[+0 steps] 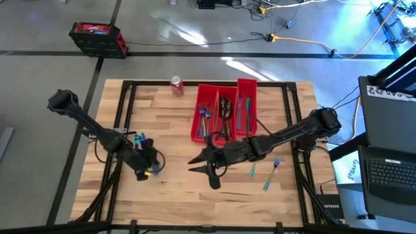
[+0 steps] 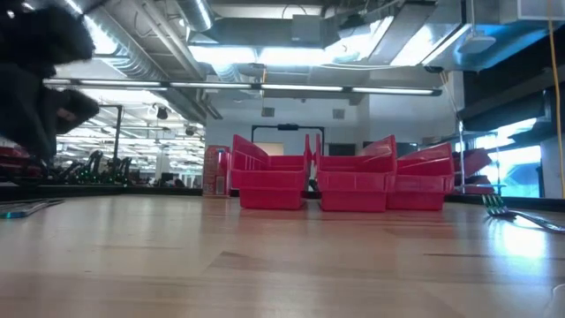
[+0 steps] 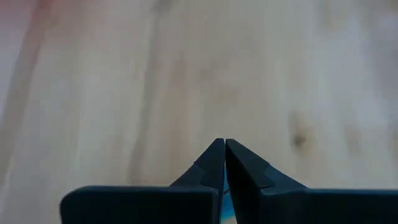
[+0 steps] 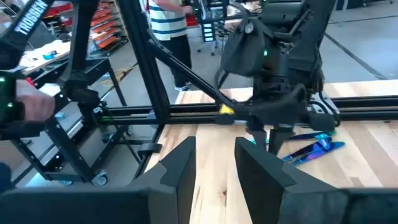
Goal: Sort silverware
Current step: Put the right purple table knife into the right red bin
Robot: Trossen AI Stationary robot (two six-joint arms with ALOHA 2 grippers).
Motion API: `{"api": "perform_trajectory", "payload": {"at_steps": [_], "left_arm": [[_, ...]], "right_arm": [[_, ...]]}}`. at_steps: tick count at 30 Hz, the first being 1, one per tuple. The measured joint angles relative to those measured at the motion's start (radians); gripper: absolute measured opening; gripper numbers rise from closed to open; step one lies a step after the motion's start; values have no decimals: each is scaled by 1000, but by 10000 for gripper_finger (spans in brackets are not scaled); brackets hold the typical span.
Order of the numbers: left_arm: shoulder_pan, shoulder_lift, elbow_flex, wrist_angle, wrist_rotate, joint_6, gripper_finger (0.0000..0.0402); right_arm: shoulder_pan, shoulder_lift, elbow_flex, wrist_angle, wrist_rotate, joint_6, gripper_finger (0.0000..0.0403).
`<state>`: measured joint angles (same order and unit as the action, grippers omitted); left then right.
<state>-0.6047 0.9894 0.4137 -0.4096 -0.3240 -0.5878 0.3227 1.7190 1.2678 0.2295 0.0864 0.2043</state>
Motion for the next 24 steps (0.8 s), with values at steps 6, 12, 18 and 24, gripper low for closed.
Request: {"api": "perform_trajectory", "payload": {"at_steps": [6,12,18,24], "left_arm": [[24,6,0,-54,43,-183,0],[25,8,0,-81,48,-359,0],[36,12,0,-137,12,-546,0],[79,23,0,-142,41,-692,0]], "right_arm": [[-2,13,0,-33,0,-7,97],[-2,13,0,-61,-17,-33,97],[-5,13,0,-70,-17,-63,97],[-5,13,0,-77,-19,-64,97]]}}
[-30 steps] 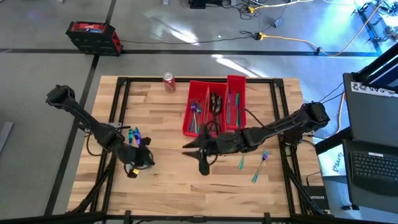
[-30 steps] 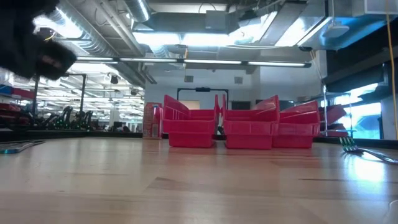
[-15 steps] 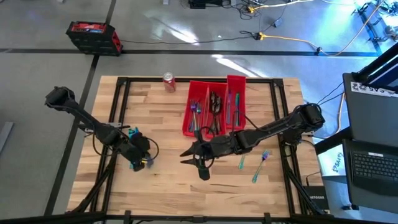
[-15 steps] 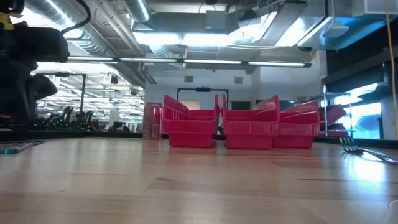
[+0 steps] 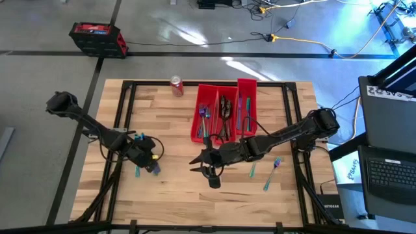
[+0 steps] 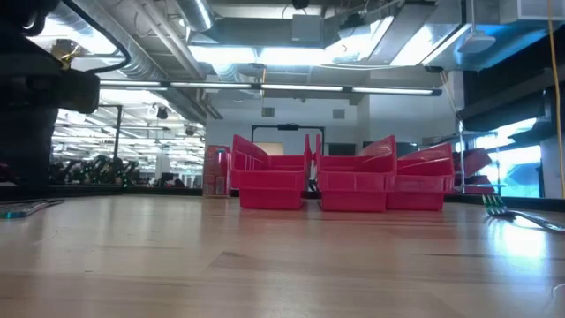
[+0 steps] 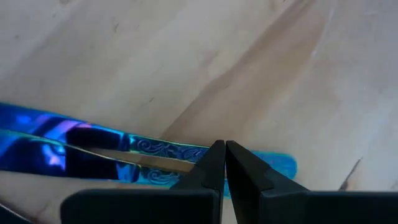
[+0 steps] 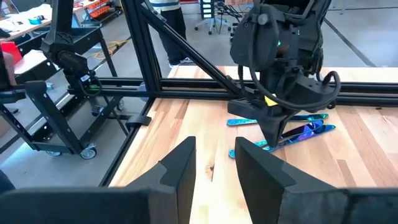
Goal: Sort silverware
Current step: Put the right purple table knife into the right red bin
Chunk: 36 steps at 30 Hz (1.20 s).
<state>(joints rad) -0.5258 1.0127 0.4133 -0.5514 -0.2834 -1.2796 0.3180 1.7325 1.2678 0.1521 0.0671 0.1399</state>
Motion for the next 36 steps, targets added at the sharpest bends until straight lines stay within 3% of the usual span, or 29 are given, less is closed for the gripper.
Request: {"api": "perform_trajectory", "payload": {"at_steps": [10,22,30,36], "left_arm": [[5,75,0,-12,42,-65,0],[5,171,4,99,56,-28,0],[5,179,2,144,67,-37,0],[5,235,5,198,89,-51,0]], "right_arm": [[0,0,0,-64,-31,-1,97],[-4,-2,1,-101,-23,12,97],[-4,-112,12,-161,172,-12,97],[-3,-229,11,-219,253,-16,97]]}}
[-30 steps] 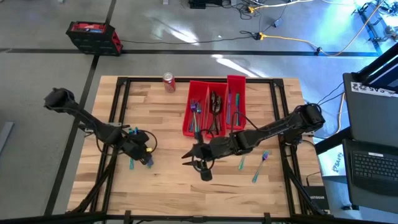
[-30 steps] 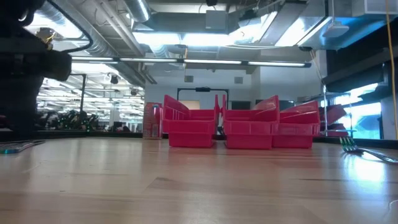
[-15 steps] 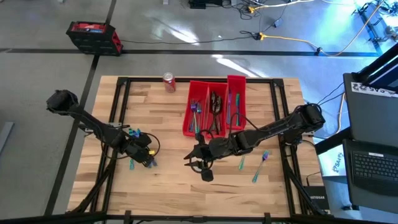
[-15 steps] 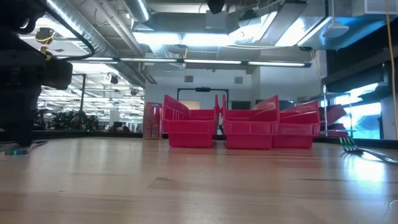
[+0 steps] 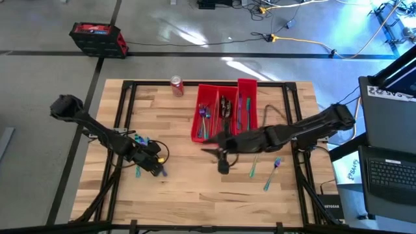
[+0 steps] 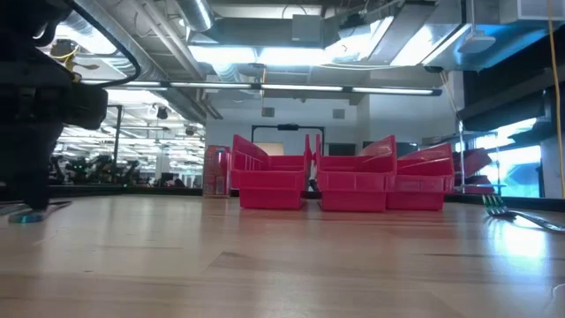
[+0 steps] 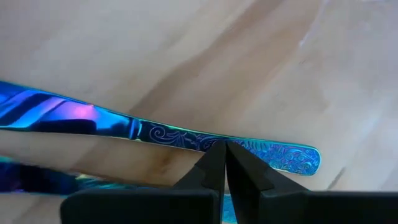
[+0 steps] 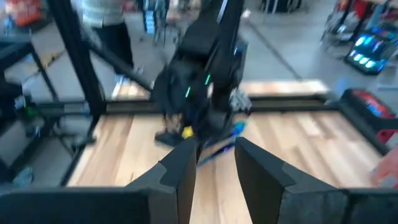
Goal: Sort silverware
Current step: Put the right purple table knife into the right red bin
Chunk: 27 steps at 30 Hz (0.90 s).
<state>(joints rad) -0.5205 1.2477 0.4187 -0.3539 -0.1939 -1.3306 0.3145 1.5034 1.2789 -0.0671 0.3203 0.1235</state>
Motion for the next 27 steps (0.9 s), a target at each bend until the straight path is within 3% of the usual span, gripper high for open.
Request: {"api": "perform_trajectory", "payload": {"at_steps": [15,24,27], "left_arm": [[70,156,107,68,12,67,0],[71,286,209,134,13,131,0],[71,348,231,228,24,160,0]], "right_arm": [[0,-196,0,-76,-17,-57,97],[0,-209,0,-156,-18,-49,97],[0,-209,0,-189,-18,-48,97]]}}
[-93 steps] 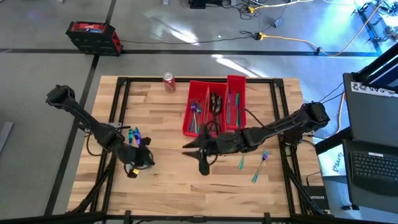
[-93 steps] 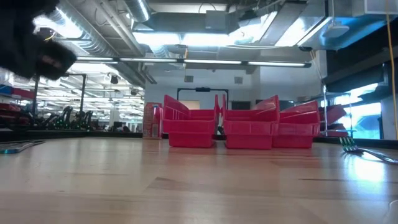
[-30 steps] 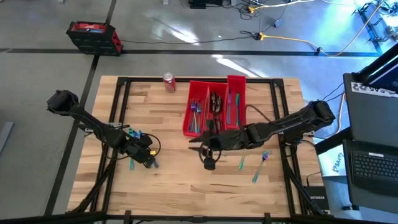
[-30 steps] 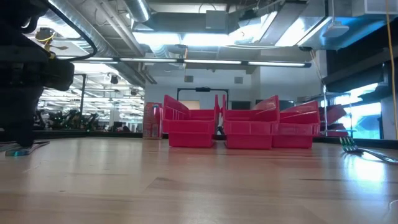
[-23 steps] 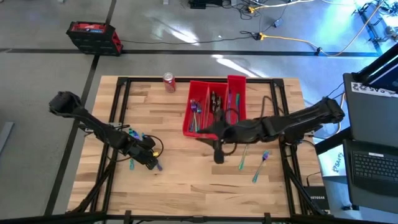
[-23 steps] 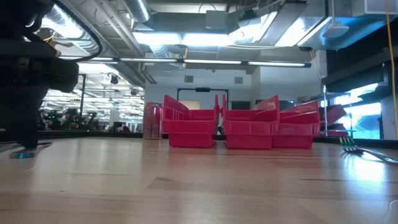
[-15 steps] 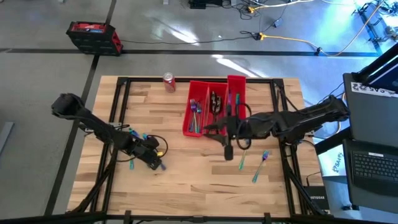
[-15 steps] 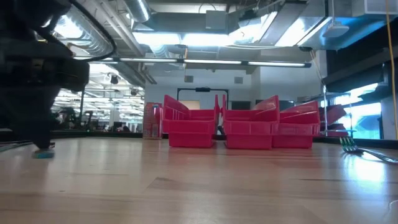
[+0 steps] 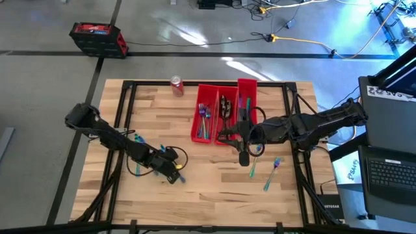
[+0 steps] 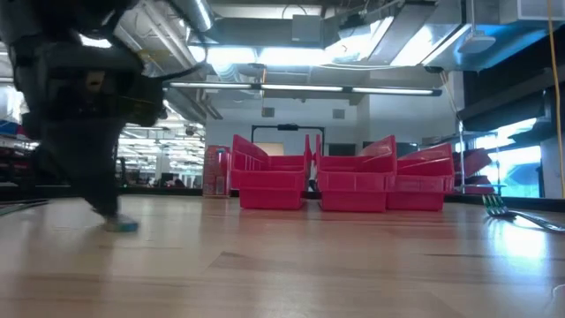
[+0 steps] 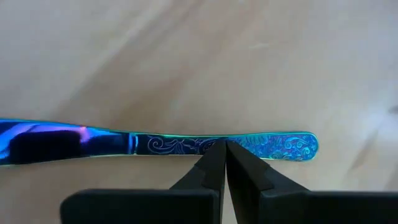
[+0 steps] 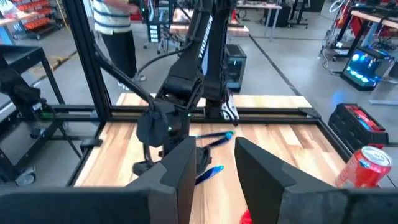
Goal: Sort silverware
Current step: Put the right purple table knife into the right red bin
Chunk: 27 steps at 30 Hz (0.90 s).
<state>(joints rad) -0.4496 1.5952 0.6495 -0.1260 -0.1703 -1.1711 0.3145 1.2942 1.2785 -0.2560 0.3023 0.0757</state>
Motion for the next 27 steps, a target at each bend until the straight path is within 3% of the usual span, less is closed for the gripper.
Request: {"api": "perform_trajectory", "payload": {"at_steps": [4,13,27], "left_arm": [[0,86,41,120,24,27,0],[6,224,200,126,55,106,0],[24,326,295,237,63,158,0]], "right_arm": [[0,0,0,-42,0,-2,97],[0,0,0,-123,0,-3,97],[0,1,0,-234,-47,-24,97]]}}
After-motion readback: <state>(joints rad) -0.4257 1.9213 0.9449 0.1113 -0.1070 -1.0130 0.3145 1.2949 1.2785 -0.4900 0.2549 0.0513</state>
